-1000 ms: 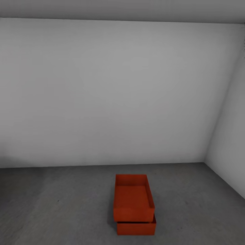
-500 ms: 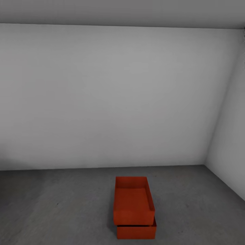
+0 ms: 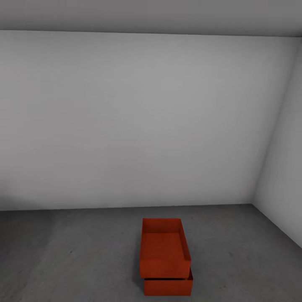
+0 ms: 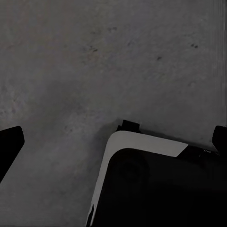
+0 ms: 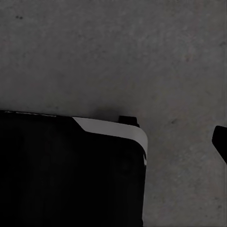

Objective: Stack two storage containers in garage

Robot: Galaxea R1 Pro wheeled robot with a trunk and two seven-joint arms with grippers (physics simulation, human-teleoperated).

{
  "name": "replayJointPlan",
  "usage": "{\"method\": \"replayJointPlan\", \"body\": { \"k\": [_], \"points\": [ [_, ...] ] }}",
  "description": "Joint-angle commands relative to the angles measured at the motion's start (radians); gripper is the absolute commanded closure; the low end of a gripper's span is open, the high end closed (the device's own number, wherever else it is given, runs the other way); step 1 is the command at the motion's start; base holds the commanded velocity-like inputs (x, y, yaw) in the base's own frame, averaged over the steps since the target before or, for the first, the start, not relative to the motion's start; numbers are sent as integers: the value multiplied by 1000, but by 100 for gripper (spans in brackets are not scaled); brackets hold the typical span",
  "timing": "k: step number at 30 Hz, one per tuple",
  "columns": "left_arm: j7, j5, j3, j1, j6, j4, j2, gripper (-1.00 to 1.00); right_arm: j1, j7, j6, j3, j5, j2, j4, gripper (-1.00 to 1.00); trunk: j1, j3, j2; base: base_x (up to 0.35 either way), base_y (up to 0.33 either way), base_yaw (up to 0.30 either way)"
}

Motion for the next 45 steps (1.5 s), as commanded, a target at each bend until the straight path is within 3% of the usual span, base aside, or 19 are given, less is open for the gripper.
{"method": "replayJointPlan", "body": {
  "k": [1,5,11,45],
  "points": [
    [-2,8,-1,0,-3,1,-2,-100,-1,-2,-5,-9,10,0,2,-100,0,-2,-1,0,0,0],
    [-54,15,2,1,-5,1,-4,-100,-1,-5,-4,-9,8,-1,2,-100,0,-2,-1,0,0,0],
    [-74,11,1,1,-10,0,-4,-100,-1,-8,-2,-7,11,-1,2,-100,0,-2,-1,0,0,0],
    [-72,8,2,1,-14,-11,10,-100,-1,-8,3,-6,13,-1,2,-100,0,-2,-1,0,0,0]
  ]
}}
